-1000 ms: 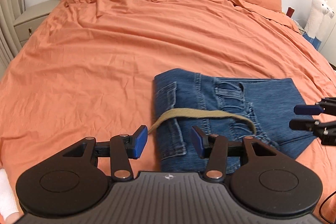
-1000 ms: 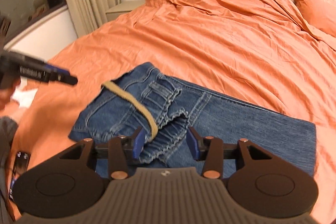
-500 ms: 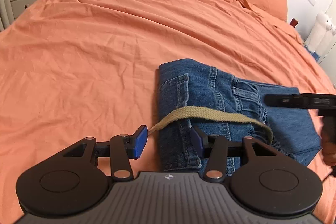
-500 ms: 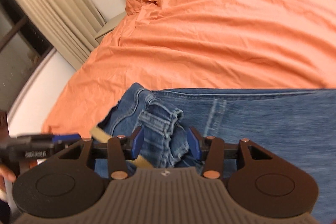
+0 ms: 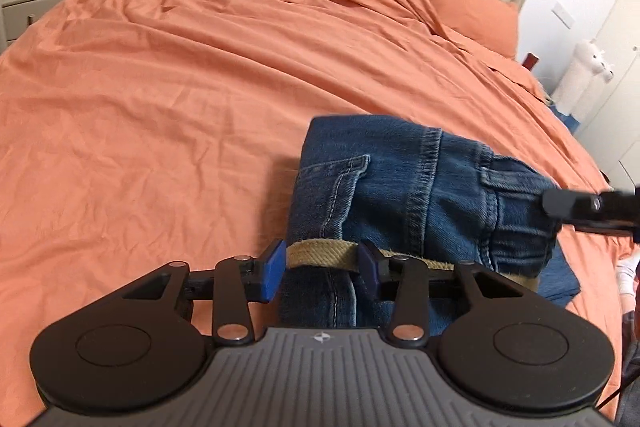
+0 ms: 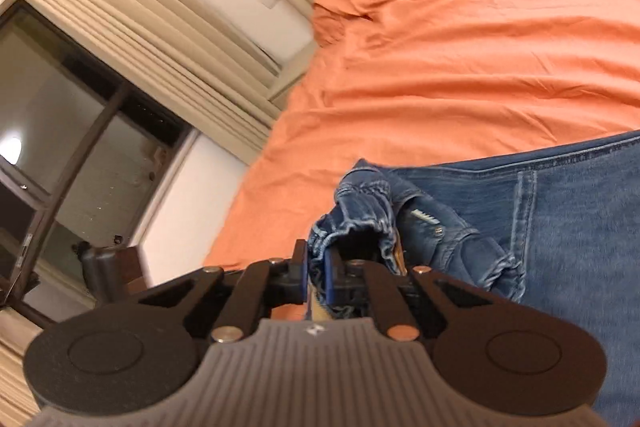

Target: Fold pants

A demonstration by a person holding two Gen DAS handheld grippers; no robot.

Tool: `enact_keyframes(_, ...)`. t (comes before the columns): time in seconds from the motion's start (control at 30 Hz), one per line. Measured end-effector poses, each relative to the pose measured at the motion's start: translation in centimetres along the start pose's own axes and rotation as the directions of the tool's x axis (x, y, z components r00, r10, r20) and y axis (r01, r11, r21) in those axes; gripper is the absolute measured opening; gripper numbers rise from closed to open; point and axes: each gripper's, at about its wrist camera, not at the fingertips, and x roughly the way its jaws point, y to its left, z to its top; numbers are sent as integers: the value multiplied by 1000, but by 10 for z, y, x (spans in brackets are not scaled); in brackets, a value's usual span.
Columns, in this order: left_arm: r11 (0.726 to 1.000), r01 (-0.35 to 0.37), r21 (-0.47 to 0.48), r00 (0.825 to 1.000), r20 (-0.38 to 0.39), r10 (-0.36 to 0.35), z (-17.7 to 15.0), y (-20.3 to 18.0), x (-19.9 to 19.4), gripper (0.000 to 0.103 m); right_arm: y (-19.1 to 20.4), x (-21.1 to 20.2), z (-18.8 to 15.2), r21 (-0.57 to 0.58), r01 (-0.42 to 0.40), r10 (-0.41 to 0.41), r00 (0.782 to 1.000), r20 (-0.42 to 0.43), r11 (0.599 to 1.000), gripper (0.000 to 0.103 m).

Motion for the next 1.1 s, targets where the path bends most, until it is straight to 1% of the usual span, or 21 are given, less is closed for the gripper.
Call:
enact_keyframes(0.07, 1000, 1, 18, 1000, -13, -1, -1, -4, 6, 45, -6, -4, -7, 16, 41, -41, 999, 0, 999, 3)
enact_keyframes(0.2, 999, -5, 33, 998, -61, 7, -7, -9, 25, 45, -45, 5, -21, 128, 138, -135, 990, -28, 982, 3)
enact_keyframes(0.27, 1000, -9, 27, 996, -93, 11, -12, -8, 35, 44, -60, 12, -24, 154, 166, -164, 986, -22, 974, 3)
enact_keyframes(0.33, 999, -23, 39, 994, -107, 27, -15, -8, 43, 42, -70, 20, -24, 163, 181, -180, 983, -22, 970, 4)
enact_keyframes(0.4, 999, -20, 29, 993, -118, 23, -17, -5, 49, 41, -75, 24, -22, 161, 198, -196, 980, -26, 967, 11)
enact_keyframes(0.43, 1000, -15, 21, 992, -122, 17, -17, -3, 50, 41, -76, 26, -21, 160, 209, -207, 978, -25, 965, 20)
enact_keyframes(0.47, 1000, -7, 12, 992, -126, 8, -17, -1, 51, 41, -77, 26, -21, 162, 221, -220, 975, -21, 962, 36)
enact_keyframes(0.5, 1000, 2, 4, 992, -129, -2, -16, 2, 52, 41, -79, 25, -23, 167, 224, -225, 974, -16, 960, 40)
enact_keyframes(0.53, 1000, 11, 0, 991, -130, -11, -17, 4, 52, 41, -82, 23, -24, 175, 219, -221, 975, -10, 960, 41)
enact_keyframes(0.7, 1000, 29, -9, 991, -129, -30, -17, 8, 54, 41, -111, 30, -26, 278, 147, -146, 989, -23, 949, 40)
enact_keyframes(0.77, 1000, 29, -10, 991, -127, -30, -17, 7, 54, 41, -116, 37, -26, 297, 127, -125, 992, -24, 946, 34)
enact_keyframes(0.83, 999, 29, -14, 991, -128, -31, -17, 7, 54, 41, -116, 43, -27, 302, 121, -116, 993, -35, 946, 32)
enact_keyframes(0.9, 1000, 23, -21, 991, -129, -25, -16, 5, 53, 41, -116, 47, -27, 312, 123, -116, 992, -40, 942, 21)
enact_keyframes(0.93, 1000, 17, -20, 992, -128, -20, -15, 4, 52, 41, -114, 49, -25, 310, 121, -113, 993, -44, 943, 18)
enact_keyframes(1.0, 1000, -5, -9, 994, -109, 4, -14, -1, 46, 41, -104, 49, -21, 259, 158, -151, 987, -49, 953, 15)
enact_keyframes(1.1, 1000, -19, -3, 997, -71, 18, -10, -6, 29, 42, -69, 49, -11, 106, 215, -212, 976, -41, 971, 12)
